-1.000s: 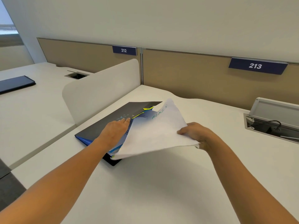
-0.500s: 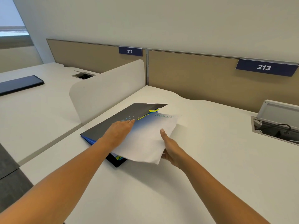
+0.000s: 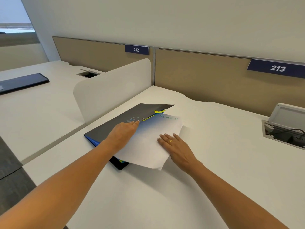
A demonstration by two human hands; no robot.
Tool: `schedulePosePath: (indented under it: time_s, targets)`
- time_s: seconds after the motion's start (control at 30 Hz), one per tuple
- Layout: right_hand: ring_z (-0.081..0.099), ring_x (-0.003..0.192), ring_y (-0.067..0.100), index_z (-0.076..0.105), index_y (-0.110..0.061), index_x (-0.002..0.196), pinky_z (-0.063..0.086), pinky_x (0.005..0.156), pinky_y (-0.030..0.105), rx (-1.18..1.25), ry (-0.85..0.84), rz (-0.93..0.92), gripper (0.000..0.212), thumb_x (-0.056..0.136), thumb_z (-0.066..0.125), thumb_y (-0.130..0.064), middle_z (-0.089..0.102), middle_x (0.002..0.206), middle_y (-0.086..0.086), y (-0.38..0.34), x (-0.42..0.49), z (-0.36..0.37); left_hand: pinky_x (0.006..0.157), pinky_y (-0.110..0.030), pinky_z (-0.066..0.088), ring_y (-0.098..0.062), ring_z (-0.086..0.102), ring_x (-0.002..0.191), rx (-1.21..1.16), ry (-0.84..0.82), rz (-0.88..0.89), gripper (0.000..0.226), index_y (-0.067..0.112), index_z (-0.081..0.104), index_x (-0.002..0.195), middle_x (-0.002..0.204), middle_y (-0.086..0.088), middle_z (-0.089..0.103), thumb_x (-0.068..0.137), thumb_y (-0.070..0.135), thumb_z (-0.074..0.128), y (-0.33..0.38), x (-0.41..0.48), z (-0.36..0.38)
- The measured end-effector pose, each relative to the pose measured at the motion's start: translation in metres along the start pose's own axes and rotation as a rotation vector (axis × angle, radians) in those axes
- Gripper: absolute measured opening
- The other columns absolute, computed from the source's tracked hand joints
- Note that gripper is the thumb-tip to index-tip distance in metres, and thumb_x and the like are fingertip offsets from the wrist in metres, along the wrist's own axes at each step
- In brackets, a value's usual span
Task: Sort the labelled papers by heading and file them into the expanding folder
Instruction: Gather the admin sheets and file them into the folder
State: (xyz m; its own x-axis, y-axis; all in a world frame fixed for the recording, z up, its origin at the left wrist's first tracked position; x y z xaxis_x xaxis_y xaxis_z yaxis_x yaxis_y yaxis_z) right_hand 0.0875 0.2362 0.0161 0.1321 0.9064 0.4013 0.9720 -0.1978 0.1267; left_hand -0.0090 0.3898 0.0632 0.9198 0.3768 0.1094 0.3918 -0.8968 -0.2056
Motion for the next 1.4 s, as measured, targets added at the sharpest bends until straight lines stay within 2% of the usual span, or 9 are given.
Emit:
schedulePosePath:
  time_s: [0.17, 0.27, 0.37, 0.57, 0.7, 0.93, 1.13, 1.3, 1.4]
  targets:
    - [0.073, 0.074, 0.018, 0.076, -0.009, 0.090, 0.055, 0.059, 0.023, -0.076, -0.061, 0.020, 0.049, 0.070, 0.031, -0.011, 0.075, 0.090, 0.008, -0.013, 0.027, 0.004, 0.099, -0.032, 0.044, -0.026, 0.052, 0.122, 0.072, -0.020, 0.021, 0.061, 0.009, 0.011, 0.149, 0.148, -0.007, 0.037, 0.094, -0.001, 0.034, 0.004, -0.001, 0.003]
    - [0.072, 0.069, 0.019, 0.076, -0.008, 0.088, 0.053, 0.054, 0.021, -0.164, -0.063, 0.019, 0.031, 0.064, 0.058, -0.013, 0.075, 0.086, 0.010, -0.015, 0.035, 0.001, 0.099, -0.032, 0.043, -0.026, 0.053, 0.122, 0.087, -0.020, 0.018, 0.060, 0.008, 0.010, 0.149, 0.149, -0.007, 0.035, 0.095, 0.000, 0.036, 0.004, 0.000, 0.001]
    - [0.072, 0.070, 0.020, 0.076, -0.009, 0.090, 0.054, 0.055, 0.022, -0.187, -0.090, 0.035, 0.042, 0.049, 0.081, -0.018, 0.075, 0.085, 0.009, -0.018, 0.037, 0.005, 0.099, -0.032, 0.044, -0.027, 0.052, 0.122, 0.068, -0.018, 0.014, 0.059, 0.008, 0.011, 0.149, 0.149, -0.008, 0.036, 0.095, -0.001, 0.035, 0.005, 0.001, -0.001]
    - [0.071, 0.079, 0.023, 0.073, -0.013, 0.101, 0.054, 0.066, 0.025, -0.170, -0.094, -0.042, 0.036, 0.068, 0.064, -0.023, 0.074, 0.090, 0.009, -0.042, 0.041, 0.013, 0.100, -0.034, 0.043, -0.028, 0.051, 0.123, 0.023, -0.020, 0.010, 0.059, 0.007, 0.012, 0.149, 0.148, -0.009, 0.037, 0.095, -0.002, 0.034, 0.006, -0.001, 0.000]
    - [0.050, 0.116, 0.035, 0.041, -0.005, 0.138, 0.037, 0.095, 0.040, -0.005, -0.211, -0.021, 0.047, 0.092, 0.034, -0.004, 0.053, 0.127, 0.020, -0.047, 0.058, 0.013, 0.103, -0.032, 0.040, -0.027, 0.048, 0.127, 0.009, -0.039, 0.009, 0.059, 0.008, 0.010, 0.149, 0.151, -0.008, 0.031, 0.096, 0.000, 0.037, 0.008, -0.003, 0.000]
    - [0.048, 0.117, 0.031, 0.038, -0.004, 0.136, 0.037, 0.094, 0.037, 0.095, -0.282, 0.169, 0.040, 0.096, 0.034, -0.008, 0.052, 0.127, 0.018, -0.053, 0.080, 0.032, 0.108, -0.027, 0.033, -0.020, 0.041, 0.134, 0.002, -0.051, 0.006, 0.059, 0.010, 0.008, 0.149, 0.153, -0.007, 0.027, 0.099, 0.012, 0.040, 0.011, -0.004, 0.003]
    - [0.030, 0.137, 0.029, 0.025, -0.002, 0.145, 0.022, 0.114, 0.042, 0.109, -0.303, 0.156, 0.050, 0.098, 0.039, -0.013, 0.033, 0.148, 0.017, -0.072, 0.088, 0.038, 0.109, -0.030, 0.035, -0.022, 0.042, 0.133, -0.049, -0.054, -0.012, 0.057, 0.011, 0.011, 0.149, 0.152, -0.008, 0.030, 0.099, 0.013, 0.039, 0.014, -0.005, 0.004]
    - [0.054, 0.114, 0.033, 0.058, -0.001, 0.121, 0.046, 0.090, 0.038, 0.052, -0.156, 0.118, 0.035, 0.086, 0.053, -0.004, 0.060, 0.122, 0.019, -0.042, 0.066, 0.021, 0.103, -0.028, 0.039, -0.021, 0.047, 0.128, -0.067, 0.014, -0.019, 0.052, 0.011, 0.014, 0.149, 0.150, -0.005, 0.035, 0.100, 0.009, 0.032, 0.009, -0.004, 0.004]
    - [0.036, 0.133, 0.027, 0.039, -0.002, 0.137, 0.045, 0.086, 0.039, 0.098, -0.291, 0.110, 0.043, 0.095, 0.030, -0.001, 0.041, 0.142, 0.015, -0.034, 0.053, 0.024, 0.101, -0.030, 0.041, -0.024, 0.050, 0.125, -0.058, 0.015, -0.032, 0.056, 0.011, 0.014, 0.149, 0.150, -0.004, 0.035, 0.097, 0.002, 0.033, 0.009, -0.005, 0.007]
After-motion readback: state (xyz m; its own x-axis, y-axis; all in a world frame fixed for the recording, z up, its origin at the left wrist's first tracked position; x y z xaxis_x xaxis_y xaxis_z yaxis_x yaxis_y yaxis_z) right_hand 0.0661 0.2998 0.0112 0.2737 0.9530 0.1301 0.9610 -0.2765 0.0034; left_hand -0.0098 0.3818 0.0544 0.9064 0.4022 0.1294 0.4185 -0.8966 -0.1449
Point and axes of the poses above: each hand's wrist, its own x-axis towards the middle knuckle, its own z-axis out of the palm, y = z × x, the point moved 5 cm from there along x, towards the middle knuckle
